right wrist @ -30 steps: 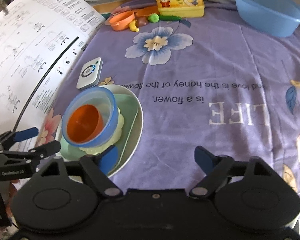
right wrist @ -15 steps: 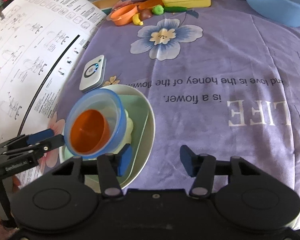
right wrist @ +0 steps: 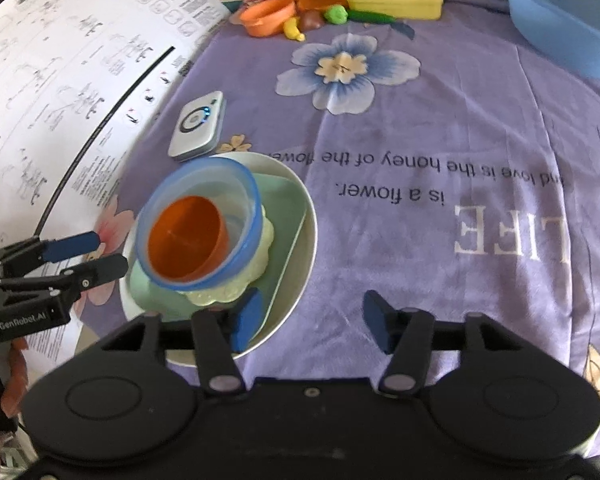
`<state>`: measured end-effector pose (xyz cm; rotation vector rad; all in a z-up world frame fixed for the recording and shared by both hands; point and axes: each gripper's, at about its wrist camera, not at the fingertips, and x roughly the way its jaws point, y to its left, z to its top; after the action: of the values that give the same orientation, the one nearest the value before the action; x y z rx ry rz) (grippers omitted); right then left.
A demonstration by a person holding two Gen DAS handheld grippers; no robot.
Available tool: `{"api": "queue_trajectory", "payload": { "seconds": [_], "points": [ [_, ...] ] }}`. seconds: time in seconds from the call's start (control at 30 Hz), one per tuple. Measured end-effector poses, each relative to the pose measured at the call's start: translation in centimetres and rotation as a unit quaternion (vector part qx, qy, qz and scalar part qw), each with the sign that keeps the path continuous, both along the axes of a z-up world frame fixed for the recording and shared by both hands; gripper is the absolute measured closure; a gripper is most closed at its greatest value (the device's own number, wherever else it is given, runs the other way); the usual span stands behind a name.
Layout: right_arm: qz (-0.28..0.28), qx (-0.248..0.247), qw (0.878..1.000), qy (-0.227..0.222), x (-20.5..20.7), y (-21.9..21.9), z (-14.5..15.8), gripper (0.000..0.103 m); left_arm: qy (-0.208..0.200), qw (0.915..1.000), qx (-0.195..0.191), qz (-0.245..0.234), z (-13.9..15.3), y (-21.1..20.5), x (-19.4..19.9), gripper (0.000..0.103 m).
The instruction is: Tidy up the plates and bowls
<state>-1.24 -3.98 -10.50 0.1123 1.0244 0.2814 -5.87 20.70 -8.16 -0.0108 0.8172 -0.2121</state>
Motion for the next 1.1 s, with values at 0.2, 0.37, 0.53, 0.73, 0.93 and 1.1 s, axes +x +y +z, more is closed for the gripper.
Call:
{"api": "queue_trajectory", "payload": {
  "seconds": [0.2,0.37,0.53,0.73,0.93,1.1],
  "points": [
    [0.016,-0.022,0.999,-0.023,-0.7,0.5,0.6,0.008,-0.008,0.9996,0.026,0.003,0.5,-0.5,-0.5,0.012],
    [0.022,-0.027,0.999,-0.026,-1.1,0.5,0.6,0.000,-0.020,0.9990,0.040,-0.010,0.9,-1.1,-1.0,0.005],
    [0.021,-0.026,0.999,-0.027,-1.2,0.4,0.7,0.000,-0.024,0.9983,0.050,-0.019,1.0,-1.6,-1.3,0.002],
    [0.027,-0.027,0.999,-0.024,-1.4,0.4,0.7,0.000,-0.021,0.9981,0.053,-0.023,1.1,-1.8,-1.3,0.000],
    [0.034,-0.032,0.999,-0.022,-1.8,0.4,0.7,0.000,-0.013,0.9973,0.068,-0.024,0.9,-2.1,-1.5,0.000],
    [0.033,-0.031,0.999,-0.024,-1.8,0.3,0.7,0.000,-0.011,0.9970,0.072,-0.028,0.8,-2.4,-1.5,0.000]
  ]
}}
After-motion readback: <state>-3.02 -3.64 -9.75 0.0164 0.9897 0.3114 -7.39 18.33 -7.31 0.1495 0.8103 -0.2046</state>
